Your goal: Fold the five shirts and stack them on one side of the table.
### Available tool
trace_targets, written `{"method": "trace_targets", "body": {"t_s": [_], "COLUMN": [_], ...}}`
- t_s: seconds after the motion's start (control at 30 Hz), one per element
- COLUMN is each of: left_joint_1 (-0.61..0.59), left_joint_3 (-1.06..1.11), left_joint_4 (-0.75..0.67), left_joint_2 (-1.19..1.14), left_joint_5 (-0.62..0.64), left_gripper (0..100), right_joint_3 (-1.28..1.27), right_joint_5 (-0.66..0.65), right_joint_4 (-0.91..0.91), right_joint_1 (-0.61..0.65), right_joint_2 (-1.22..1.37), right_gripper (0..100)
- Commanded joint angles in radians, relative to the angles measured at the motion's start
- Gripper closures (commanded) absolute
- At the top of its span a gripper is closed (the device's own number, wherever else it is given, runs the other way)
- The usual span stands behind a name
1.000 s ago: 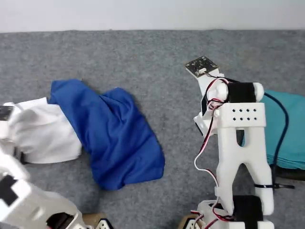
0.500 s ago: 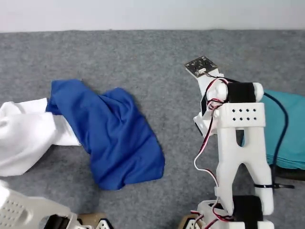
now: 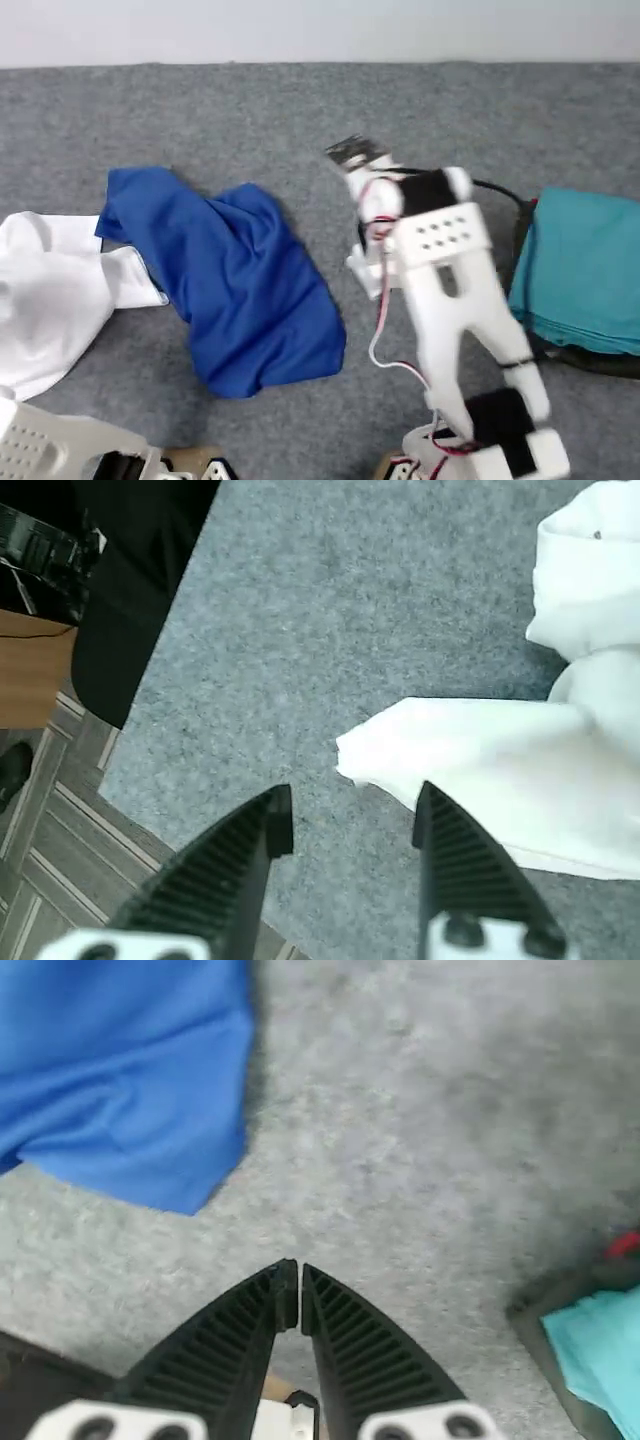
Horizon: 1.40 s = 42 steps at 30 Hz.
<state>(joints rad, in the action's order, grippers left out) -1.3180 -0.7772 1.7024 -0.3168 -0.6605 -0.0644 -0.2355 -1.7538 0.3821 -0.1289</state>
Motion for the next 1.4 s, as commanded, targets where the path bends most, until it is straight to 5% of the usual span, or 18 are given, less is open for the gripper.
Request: {"method": "trace_targets", "body": {"t_s": [0.0,0.2,0.4,0.7,0.9,1.03,1.37], "left_joint_1": [-0.009,-0.034,-0.046,-0.051,-0.046,-0.037,0.002], "left_joint_3": [-0.096,-0.177,-0.174,-0.130,-0.125,-0.124,-0.128], "left_joint_4": [0.028,0.052,0.052,0.052,0.052,0.052,0.052], "left_joint_2": [0.011,0.012,0.011,0.011,0.011,0.011,0.012], "left_joint_5": [0.009,0.011,0.014,0.015,0.015,0.015,0.015], "left_gripper": [79,79,79,79,79,79,79], "right_joint_3": [0.014,0.132,0.209,0.261,0.394,0.528,0.821], "right_joint_5": [0.015,0.017,0.017,0.015,0.011,0.008,-0.167], "right_joint_4": [-0.004,-0.005,-0.016,0.050,0.031,-0.015,-0.041], "right_joint_1": [0.081,0.177,0.260,0.354,0.318,0.260,-0.015], "right_joint_2": [0.053,0.177,0.337,0.590,0.753,0.811,0.756], "right_gripper": [98.9,97.4,80.7,79.8,82.6,99.8,99.0]}}
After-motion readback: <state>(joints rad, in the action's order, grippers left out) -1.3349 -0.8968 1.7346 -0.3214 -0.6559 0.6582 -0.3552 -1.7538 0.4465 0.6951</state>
